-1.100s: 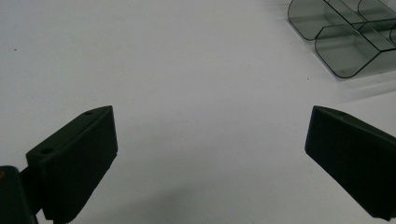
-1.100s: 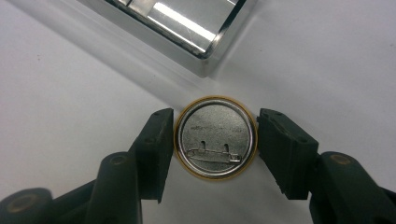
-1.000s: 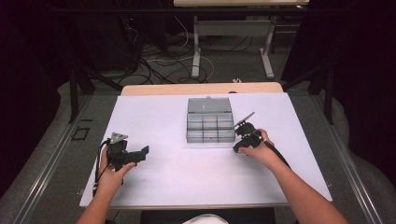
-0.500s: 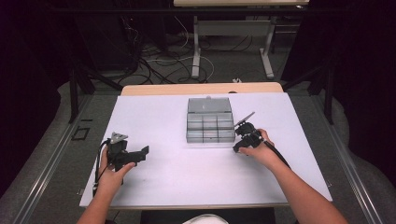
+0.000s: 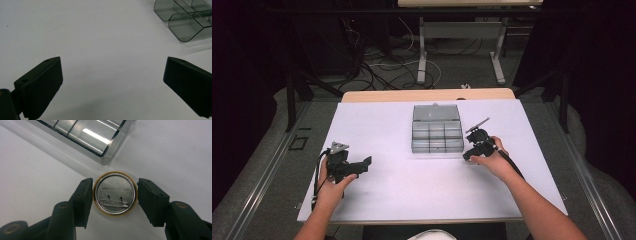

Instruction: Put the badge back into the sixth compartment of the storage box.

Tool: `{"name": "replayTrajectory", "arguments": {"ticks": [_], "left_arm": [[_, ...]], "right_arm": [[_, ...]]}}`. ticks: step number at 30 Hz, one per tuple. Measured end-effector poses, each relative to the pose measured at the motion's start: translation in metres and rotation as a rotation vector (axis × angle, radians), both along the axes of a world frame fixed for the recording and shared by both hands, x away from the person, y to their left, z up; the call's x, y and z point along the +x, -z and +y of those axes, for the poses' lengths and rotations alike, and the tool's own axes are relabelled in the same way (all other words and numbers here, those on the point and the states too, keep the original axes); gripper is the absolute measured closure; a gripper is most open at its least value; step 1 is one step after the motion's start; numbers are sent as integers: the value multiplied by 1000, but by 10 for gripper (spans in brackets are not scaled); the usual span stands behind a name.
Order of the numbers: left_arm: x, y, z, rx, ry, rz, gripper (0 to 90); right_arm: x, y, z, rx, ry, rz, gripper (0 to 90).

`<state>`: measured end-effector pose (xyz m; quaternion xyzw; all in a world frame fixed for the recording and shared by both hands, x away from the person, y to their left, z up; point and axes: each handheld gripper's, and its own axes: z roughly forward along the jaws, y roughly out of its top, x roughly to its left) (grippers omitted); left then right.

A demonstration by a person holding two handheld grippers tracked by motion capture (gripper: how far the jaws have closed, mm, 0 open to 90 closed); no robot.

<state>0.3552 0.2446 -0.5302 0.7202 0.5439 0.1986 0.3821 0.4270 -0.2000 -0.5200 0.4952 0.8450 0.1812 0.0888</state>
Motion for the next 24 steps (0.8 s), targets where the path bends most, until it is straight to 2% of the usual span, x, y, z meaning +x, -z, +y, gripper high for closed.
{"name": "replayTrajectory", "arguments": {"ticks": [1, 2, 3, 5, 7, 9, 12, 17, 18, 20, 23, 24], "left_arm": [[0, 0, 0, 0, 1, -1, 27], [0, 0, 0, 0, 1, 0, 27], [0, 0, 0, 0, 1, 0, 27], [0, 0, 0, 0, 1, 0, 27], [0, 0, 0, 0, 1, 0, 27], [0, 0, 0, 0, 1, 0, 27], [0, 0, 0, 1, 1, 1, 27], [0, 0, -1, -1, -1, 1, 27], [0, 0, -1, -1, -1, 0, 27], [0, 0, -1, -2, -2, 0, 27], [0, 0, -1, 0, 0, 3, 27], [0, 0, -1, 0, 0, 3, 27]], "right_arm": [[0, 8, 0, 96, 12, -88, 468], [0, -1, -1, 1, 1, -6, 468], [0, -7, -2, -39, -6, 38, 468], [0, 1, -2, 55, 13, -57, 468], [0, -1, -3, 44, 21, -39, 468], [0, -2, -4, 49, 14, -50, 468], [-2, -3, -3, 55, 41, -51, 468], [-1, -5, -5, 56, 31, -68, 468], [-1, -5, -5, 73, 28, -73, 468], [-1, -6, -6, 63, 34, -82, 468], [-2, -8, -6, 81, 53, -88, 468], [-1, -8, -8, 76, 35, -100, 468]]}}
